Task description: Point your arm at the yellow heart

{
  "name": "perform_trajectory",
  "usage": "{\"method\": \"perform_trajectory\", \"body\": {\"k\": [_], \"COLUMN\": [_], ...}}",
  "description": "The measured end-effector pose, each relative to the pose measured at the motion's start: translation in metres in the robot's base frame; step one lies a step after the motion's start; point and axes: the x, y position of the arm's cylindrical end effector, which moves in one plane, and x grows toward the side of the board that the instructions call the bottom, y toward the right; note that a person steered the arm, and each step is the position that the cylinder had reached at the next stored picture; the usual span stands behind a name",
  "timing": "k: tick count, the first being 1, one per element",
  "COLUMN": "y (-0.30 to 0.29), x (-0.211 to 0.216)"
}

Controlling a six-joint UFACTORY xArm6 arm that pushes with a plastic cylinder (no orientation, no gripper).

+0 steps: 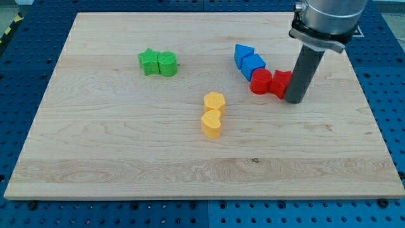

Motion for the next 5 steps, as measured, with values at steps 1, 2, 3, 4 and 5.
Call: {"method": "perform_trajectory", "body": {"k": [1, 2, 3, 4, 5], "y": [0.0, 0.001, 0.002, 0.014, 0.02], "x": [-0.026, -0.046, -0.05, -0.03, 0.019]}}
